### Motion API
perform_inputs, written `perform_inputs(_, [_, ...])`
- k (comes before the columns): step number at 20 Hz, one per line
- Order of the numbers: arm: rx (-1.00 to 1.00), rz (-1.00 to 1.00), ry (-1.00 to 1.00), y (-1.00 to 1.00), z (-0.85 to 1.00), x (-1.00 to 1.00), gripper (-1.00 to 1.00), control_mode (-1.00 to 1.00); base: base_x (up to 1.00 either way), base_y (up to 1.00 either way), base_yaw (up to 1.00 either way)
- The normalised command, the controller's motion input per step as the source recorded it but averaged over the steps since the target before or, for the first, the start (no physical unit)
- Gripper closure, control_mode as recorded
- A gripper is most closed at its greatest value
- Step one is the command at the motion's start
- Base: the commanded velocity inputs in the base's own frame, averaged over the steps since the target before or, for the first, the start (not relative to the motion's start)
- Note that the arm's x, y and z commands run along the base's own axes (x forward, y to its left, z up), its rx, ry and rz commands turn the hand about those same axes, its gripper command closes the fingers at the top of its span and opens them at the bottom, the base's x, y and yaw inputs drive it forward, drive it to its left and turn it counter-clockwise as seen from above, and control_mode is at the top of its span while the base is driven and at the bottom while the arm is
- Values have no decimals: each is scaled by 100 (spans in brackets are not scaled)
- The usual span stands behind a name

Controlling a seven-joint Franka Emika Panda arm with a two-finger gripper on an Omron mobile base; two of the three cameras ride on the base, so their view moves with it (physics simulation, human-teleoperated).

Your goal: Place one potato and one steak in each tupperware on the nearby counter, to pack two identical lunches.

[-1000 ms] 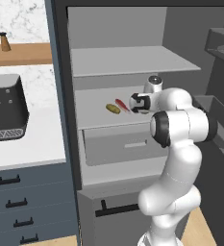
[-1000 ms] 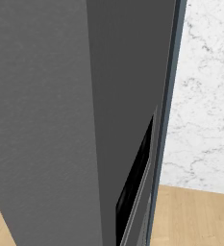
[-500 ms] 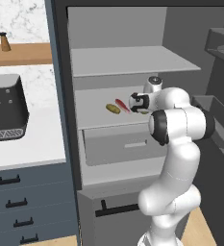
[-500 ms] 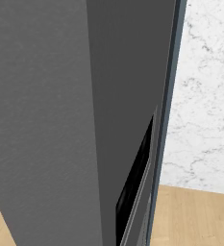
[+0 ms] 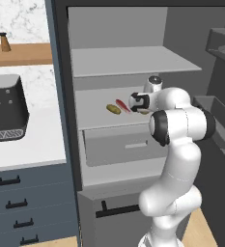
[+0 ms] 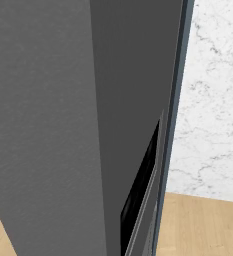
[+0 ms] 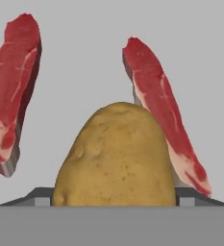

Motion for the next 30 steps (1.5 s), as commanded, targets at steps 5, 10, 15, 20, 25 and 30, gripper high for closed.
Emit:
perform_inputs(5, [0, 0, 1, 2, -1, -13, 100, -100, 0, 0, 0])
perform_inputs(10, [0, 0, -9, 15, 4, -100, 100, -100, 0, 0, 0])
perform_inputs(15, [0, 0, -3, 38, 27, -100, 100, -100, 0, 0, 0])
perform_inputs(20, [0, 5, 5, 41, 83, -100, 100, -100, 0, 0, 0])
perform_inputs(25, [0, 7, 9, 26, 100, -100, 100, -100, 0, 0, 0])
perform_inputs(30, [0, 1, 5, 17, 70, -100, 100, -100, 0, 0, 0])
